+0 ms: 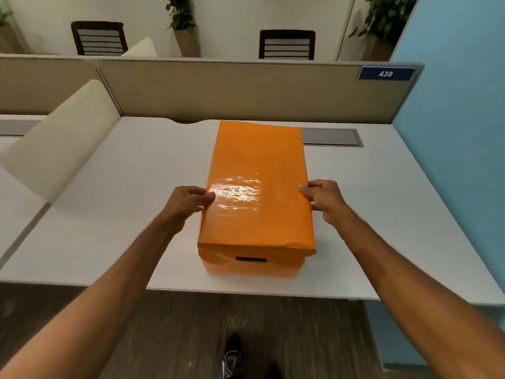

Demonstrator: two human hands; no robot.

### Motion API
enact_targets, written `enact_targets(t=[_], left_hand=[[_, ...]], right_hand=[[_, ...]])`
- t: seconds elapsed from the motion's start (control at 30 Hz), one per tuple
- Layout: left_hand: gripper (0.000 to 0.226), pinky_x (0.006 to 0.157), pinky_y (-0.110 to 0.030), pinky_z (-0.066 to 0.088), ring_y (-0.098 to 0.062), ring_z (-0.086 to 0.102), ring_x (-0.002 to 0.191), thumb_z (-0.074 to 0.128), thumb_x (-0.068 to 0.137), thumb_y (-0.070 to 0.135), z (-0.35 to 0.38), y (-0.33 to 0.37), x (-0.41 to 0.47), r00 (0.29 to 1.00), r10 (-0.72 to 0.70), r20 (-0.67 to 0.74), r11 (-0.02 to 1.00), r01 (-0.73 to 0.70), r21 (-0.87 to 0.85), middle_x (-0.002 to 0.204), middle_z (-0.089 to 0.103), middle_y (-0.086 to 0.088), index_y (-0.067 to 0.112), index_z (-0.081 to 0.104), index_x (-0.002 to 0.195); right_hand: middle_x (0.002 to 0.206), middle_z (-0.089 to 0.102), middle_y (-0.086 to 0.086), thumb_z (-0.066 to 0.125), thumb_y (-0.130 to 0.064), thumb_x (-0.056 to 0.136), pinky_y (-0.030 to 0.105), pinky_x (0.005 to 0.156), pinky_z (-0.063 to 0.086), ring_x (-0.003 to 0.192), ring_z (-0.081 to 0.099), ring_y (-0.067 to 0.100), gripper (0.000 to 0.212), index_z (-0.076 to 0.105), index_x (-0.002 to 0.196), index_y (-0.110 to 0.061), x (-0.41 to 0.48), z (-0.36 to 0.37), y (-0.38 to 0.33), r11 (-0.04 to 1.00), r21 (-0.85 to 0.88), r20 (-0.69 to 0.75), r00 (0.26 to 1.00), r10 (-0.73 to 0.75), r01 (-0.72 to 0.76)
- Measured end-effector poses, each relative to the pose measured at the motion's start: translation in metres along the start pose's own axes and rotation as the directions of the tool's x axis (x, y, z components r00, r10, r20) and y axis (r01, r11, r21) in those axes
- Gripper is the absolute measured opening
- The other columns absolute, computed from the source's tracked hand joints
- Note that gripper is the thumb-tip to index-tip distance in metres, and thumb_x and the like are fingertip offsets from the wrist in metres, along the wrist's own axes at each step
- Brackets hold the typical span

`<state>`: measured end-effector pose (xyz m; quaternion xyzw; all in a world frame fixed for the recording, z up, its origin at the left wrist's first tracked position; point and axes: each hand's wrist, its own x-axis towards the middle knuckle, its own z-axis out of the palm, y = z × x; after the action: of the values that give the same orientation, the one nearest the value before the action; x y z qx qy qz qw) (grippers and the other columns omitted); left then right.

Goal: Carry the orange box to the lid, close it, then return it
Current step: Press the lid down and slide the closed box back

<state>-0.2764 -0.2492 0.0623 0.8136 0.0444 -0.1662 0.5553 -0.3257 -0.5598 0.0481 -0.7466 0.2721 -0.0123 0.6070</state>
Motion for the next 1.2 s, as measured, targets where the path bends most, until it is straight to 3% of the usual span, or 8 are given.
enact_targets(t=[0.13, 0.37, 0.5, 0.7, 0.83, 1.0, 1.2], left_hand=[[0.027, 0.089, -0.04, 0.05, -0.03, 0.063, 0.107, 0.068, 0.09, 0.023, -0.005, -0.015, 0.01, 0.997, -0.068, 0.046, 0.998, 0.068, 0.01, 0.111, 0.068, -0.011, 0.005, 0.065, 0.11], [0.049, 0.089, -0.041, 0.054, -0.03, 0.066, 0.104, 0.071, 0.088, 0.024, -0.008, -0.032, 0.02, 0.994, -0.08, 0.079, 0.997, 0.079, 0.013, 0.119, 0.068, -0.015, -0.002, 0.06, 0.128], [0.047, 0.089, -0.04, 0.054, -0.03, 0.066, 0.105, 0.069, 0.089, 0.026, -0.005, -0.037, 0.02, 0.994, -0.075, 0.082, 0.997, 0.075, -0.006, 0.12, 0.067, -0.014, 0.0, 0.06, 0.128], [0.049, 0.089, -0.043, 0.054, -0.031, 0.064, 0.111, 0.068, 0.09, 0.029, -0.003, -0.048, 0.022, 0.995, -0.072, 0.075, 0.995, 0.077, -0.063, 0.125, 0.065, -0.012, 0.005, 0.058, 0.131], [0.057, 0.094, -0.046, 0.051, -0.031, 0.06, 0.115, 0.069, 0.09, 0.027, -0.003, -0.05, 0.029, 0.989, -0.093, 0.116, 0.99, 0.104, -0.094, 0.134, 0.059, -0.011, 0.01, 0.048, 0.14], [0.067, 0.105, -0.051, 0.042, -0.035, 0.048, 0.131, 0.065, 0.092, 0.029, -0.003, -0.042, 0.048, 0.988, -0.083, 0.13, 0.985, 0.101, -0.139, 0.149, 0.046, -0.012, 0.014, 0.034, 0.149], [0.072, 0.113, -0.053, 0.036, -0.036, 0.042, 0.138, 0.062, 0.091, 0.04, -0.005, -0.023, 0.078, 0.987, -0.016, 0.161, 0.989, 0.039, -0.145, 0.155, 0.039, -0.012, 0.014, 0.03, 0.151]], right_hand=[[0.103, 0.063, 0.008, 0.066, -0.02, 0.092, 0.039, 0.073, 0.052, 0.086, 0.06, 0.022, 0.034, 0.061, 0.12, -0.003, 0.001, 0.011, 0.005, 0.999, -0.031, -0.019, 1.0, 0.022, -0.023], [0.108, 0.062, 0.004, 0.066, -0.022, 0.092, 0.041, 0.073, 0.052, 0.097, 0.06, 0.024, 0.037, 0.061, 0.125, -0.006, 0.003, 0.017, 0.02, 0.997, -0.056, -0.019, 0.998, 0.059, -0.06], [0.109, 0.062, 0.003, 0.065, -0.023, 0.093, 0.038, 0.069, 0.052, 0.097, 0.061, 0.023, 0.039, 0.06, 0.128, -0.007, 0.006, 0.017, 0.023, 0.995, -0.087, -0.012, 0.999, 0.045, -0.045], [0.115, 0.061, 0.004, 0.063, -0.026, 0.094, 0.042, 0.075, 0.054, 0.098, 0.059, 0.022, 0.04, 0.059, 0.13, -0.009, 0.009, 0.021, 0.03, 0.992, -0.12, -0.033, 0.999, 0.031, -0.035], [0.119, 0.063, 0.007, 0.066, -0.027, 0.092, 0.043, 0.077, 0.054, 0.101, 0.061, 0.026, 0.04, 0.06, 0.128, -0.01, 0.014, 0.022, 0.032, 0.992, -0.112, -0.06, 0.997, 0.044, -0.05], [0.13, 0.059, 0.007, 0.071, -0.041, 0.084, 0.042, 0.082, 0.053, 0.112, 0.06, 0.029, 0.064, 0.051, 0.138, -0.014, 0.024, 0.023, 0.028, 0.995, -0.067, -0.102, 0.993, 0.062, -0.069], [0.132, 0.058, 0.009, 0.064, -0.044, 0.089, 0.038, 0.08, 0.052, 0.112, 0.059, 0.027, 0.06, 0.049, 0.14, -0.014, 0.038, 0.028, 0.018, 0.998, -0.027, -0.129, 0.991, 0.047, -0.051]])
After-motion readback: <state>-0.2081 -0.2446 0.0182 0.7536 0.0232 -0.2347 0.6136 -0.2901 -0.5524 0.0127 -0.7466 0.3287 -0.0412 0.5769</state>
